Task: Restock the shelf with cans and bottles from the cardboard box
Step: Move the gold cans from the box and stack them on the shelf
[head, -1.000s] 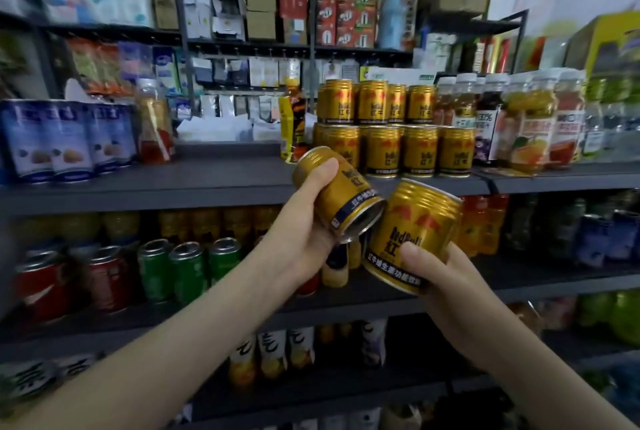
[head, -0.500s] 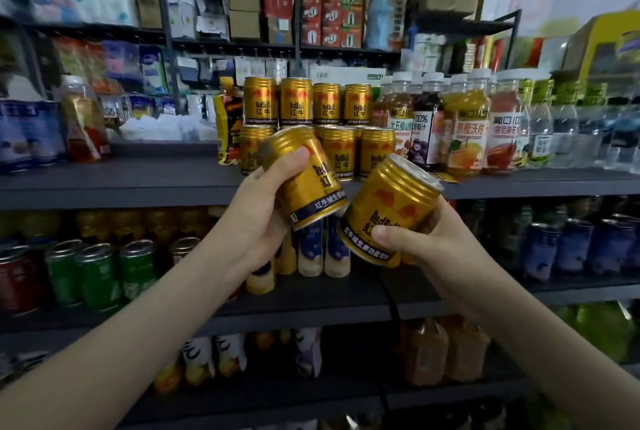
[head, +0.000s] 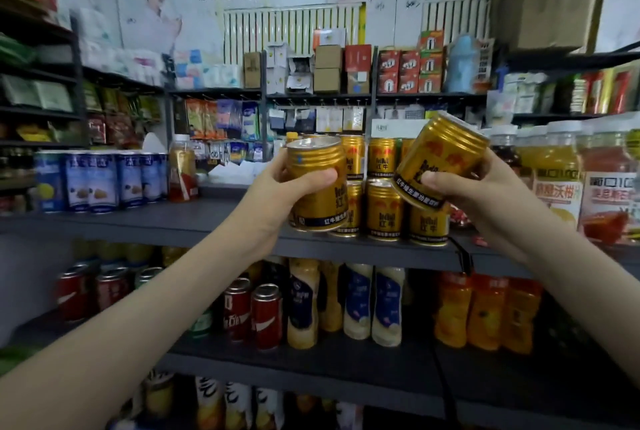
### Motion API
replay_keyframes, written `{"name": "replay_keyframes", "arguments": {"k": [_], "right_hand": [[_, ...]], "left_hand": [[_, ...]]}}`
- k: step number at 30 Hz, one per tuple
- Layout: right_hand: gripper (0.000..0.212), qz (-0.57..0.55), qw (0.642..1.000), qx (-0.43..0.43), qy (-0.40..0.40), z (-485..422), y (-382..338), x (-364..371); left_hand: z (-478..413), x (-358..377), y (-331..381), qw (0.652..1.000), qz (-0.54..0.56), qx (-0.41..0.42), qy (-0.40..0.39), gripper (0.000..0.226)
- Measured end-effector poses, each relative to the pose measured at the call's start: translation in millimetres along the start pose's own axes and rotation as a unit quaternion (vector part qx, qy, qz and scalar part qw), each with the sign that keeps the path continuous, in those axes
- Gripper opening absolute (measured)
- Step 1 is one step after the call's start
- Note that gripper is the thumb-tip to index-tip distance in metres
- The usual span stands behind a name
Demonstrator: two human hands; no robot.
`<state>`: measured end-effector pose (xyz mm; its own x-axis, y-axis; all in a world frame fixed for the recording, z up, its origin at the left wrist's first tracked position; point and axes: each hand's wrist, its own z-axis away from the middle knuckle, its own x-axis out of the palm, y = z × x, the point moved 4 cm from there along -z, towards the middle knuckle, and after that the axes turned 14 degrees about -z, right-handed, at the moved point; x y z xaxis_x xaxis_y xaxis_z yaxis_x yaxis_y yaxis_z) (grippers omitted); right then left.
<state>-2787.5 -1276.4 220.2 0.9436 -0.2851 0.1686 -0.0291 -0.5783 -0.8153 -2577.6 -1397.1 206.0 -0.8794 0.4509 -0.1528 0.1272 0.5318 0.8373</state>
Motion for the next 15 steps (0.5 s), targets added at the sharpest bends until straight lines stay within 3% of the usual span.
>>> {"name": "replay_keyframes", "arguments": {"k": [5, 9, 12, 15], "right_hand": [[0.082, 0.028, 0.999, 0.03, 0.003, -63.6, 4.3, -4.3], [0.076, 0.056, 0.997, 0.048, 0.025, -110.7, 15.7, -6.9], [0.069, 0.125, 0.989, 0.065, 0.033, -139.8, 29.2, -5.3], [0.08, 0.203, 0.973, 0.104, 0.037, -161.3, 46.8, -4.3]], "left_hand": [[-34.8, -23.0, -7.0, 0.999, -0.017, 0.019, 0.029, 0.062], [-67.9, -43.4, -15.3, 0.998, 0.004, 0.02, 0.056, 0.047], [-91.2, -57.9, -22.4, 0.998, 0.018, 0.018, 0.055, 0.048], [-111.1, -65.4, -34.7, 0.999, 0.008, 0.014, 0.046, 0.06]]}}
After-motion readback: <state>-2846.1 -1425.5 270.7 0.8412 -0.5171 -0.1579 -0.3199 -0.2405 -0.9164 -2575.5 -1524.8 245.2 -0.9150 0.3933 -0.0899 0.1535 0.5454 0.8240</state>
